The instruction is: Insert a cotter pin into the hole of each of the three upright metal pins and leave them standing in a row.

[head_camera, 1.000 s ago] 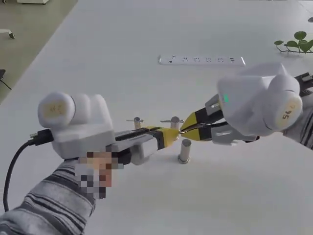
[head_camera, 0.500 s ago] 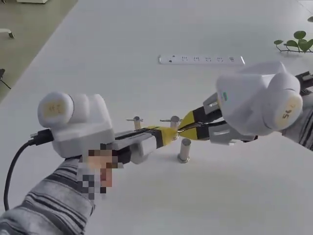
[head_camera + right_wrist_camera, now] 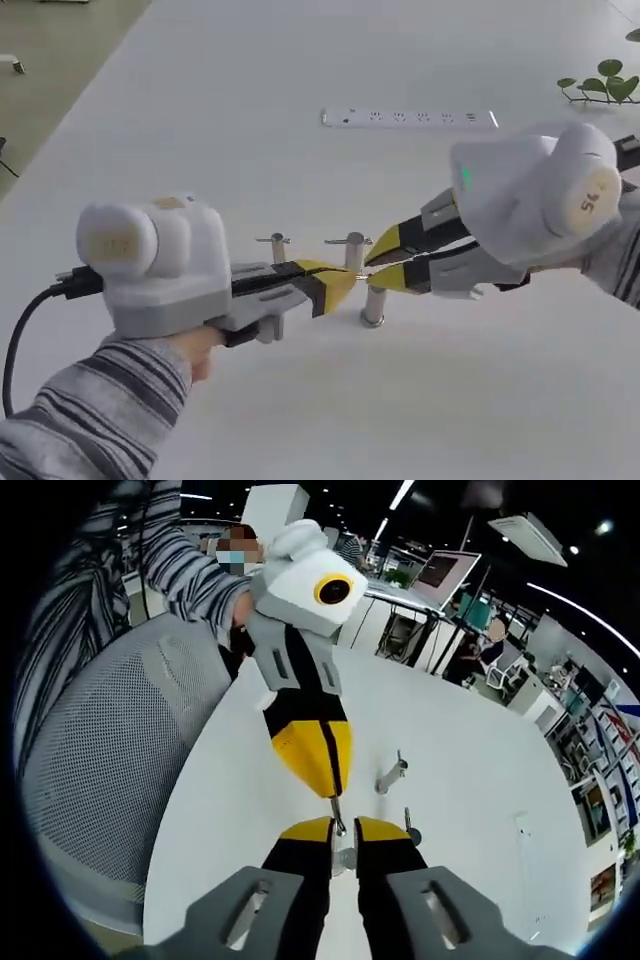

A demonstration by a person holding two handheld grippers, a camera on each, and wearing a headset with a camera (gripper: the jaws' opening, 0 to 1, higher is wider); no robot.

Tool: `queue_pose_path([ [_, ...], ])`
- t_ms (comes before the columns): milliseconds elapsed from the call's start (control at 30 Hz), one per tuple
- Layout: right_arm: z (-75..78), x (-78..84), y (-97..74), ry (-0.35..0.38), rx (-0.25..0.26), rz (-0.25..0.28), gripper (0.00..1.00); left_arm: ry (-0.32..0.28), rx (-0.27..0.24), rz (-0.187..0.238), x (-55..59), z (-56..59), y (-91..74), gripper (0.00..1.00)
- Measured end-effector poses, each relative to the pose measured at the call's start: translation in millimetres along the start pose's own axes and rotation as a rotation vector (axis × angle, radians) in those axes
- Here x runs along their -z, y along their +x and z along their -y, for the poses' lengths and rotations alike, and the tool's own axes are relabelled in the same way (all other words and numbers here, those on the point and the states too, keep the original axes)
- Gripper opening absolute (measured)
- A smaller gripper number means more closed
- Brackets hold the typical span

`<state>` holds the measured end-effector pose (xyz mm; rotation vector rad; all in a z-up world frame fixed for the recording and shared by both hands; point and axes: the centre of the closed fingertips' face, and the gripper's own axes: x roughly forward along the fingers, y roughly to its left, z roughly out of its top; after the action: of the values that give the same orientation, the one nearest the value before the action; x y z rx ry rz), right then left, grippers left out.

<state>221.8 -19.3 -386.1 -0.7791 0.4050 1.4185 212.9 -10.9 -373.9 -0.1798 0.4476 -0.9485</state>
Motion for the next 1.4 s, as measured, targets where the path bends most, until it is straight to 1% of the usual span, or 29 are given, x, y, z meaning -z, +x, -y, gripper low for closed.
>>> queue_pose_path([
  [33, -3.4, -0.2, 0.3, 0.043, -0.018, 0.012, 0.04, 0.025, 0.003, -0.002, 0.7, 0.4, -1.0, 0.00],
  [67, -5.4, 0.1, 0.2, 0.101, -0.035, 0.028, 0.04, 0.056, 0.008, -0.003, 1.3, 1.2, -2.3, 0.00],
  [100, -6.1, -0.3, 0.3, 0.137, -0.046, 0.044, 0.06, 0.066, 0.013, -0.001, 1.3, 2.5, -3.0, 0.00],
  [133, -10.4, 0.5, -0.5, 0.193, -0.075, 0.055, 0.08, 0.080, 0.014, -0.003, 1.4, 3.2, -4.2, 0.00],
  [200, -20.0, 0.2, -1.1, 0.269, -0.140, 0.077, 0.09, 0.110, 0.008, -0.009, 1.8, 3.1, -5.7, 0.00],
  [233, -18.7, 0.2, -0.2, 0.314, -0.136, 0.102, 0.10, 0.123, 0.021, -0.014, 3.2, 5.3, -5.9, 0.00],
  [267, -18.5, 0.5, -0.3, 0.326, -0.133, 0.117, 0.11, 0.136, 0.029, -0.014, 3.4, 7.3, -6.4, 0.00],
  [300, -20.4, 3.0, -0.4, 0.369, -0.146, 0.120, 0.12, 0.150, 0.040, -0.015, 3.9, 9.7, -7.2, 0.00],
  [333, -20.5, 3.2, -0.6, 0.386, -0.144, 0.129, 0.12, 0.158, 0.050, -0.021, 4.9, 11.7, -7.8, 0.00],
  [367, -20.4, 3.4, -1.0, 0.386, -0.144, 0.139, 0.12, 0.166, 0.057, -0.021, 5.4, 13.4, -8.3, 0.00],
  [467, -28.3, -0.2, -3.6, 0.449, -0.188, 0.176, 0.12, 0.188, 0.080, -0.032, 8.7, 18.5, -9.9, 0.00],
  [533, -32.7, -3.5, -4.7, 0.464, -0.212, 0.199, 0.12, 0.198, 0.093, -0.038, 10.2, 21.2, -10.4, 0.00],
  [567, -35.2, -3.8, -4.7, 0.481, -0.225, 0.202, 0.12, 0.203, 0.105, -0.037, 10.4, 23.6, -10.8, 0.00],
  [733, -41.8, -3.9, -4.2, 0.491, -0.249, 0.209, 0.11, 0.211, 0.132, -0.034, 10.0, 29.9, -11.4, 0.00],
  [900, -47.2, -4.6, -3.3, 0.495, -0.266, 0.211, 0.07, 0.210, 0.164, -0.026, 8.3, 35.8, -12.0, 0.00],
  [1000, -50.7, -6.6, -4.4, 0.485, -0.281, 0.213, 0.04, 0.205, 0.168, -0.027, 8.5, 36.5, -12.4, 0.00],
  [1133, -52.5, -7.8, -5.1, 0.479, -0.288, 0.210, 0.00, 0.200, 0.169, -0.029, 9.3, 36.0, -12.8, 0.00],
  [1300, -52.0, -8.2, -6.7, 0.462, -0.284, 0.200, 0.00, 0.194, 0.165, -0.042, 12.7, 34.1, -13.4, 0.00],
  [1400, -52.0, -8.4, -7.9, 0.431, -0.279, 0.186, 0.00, 0.187, 0.165, -0.046, 14.6, 33.9, -13.5, 0.00],
])
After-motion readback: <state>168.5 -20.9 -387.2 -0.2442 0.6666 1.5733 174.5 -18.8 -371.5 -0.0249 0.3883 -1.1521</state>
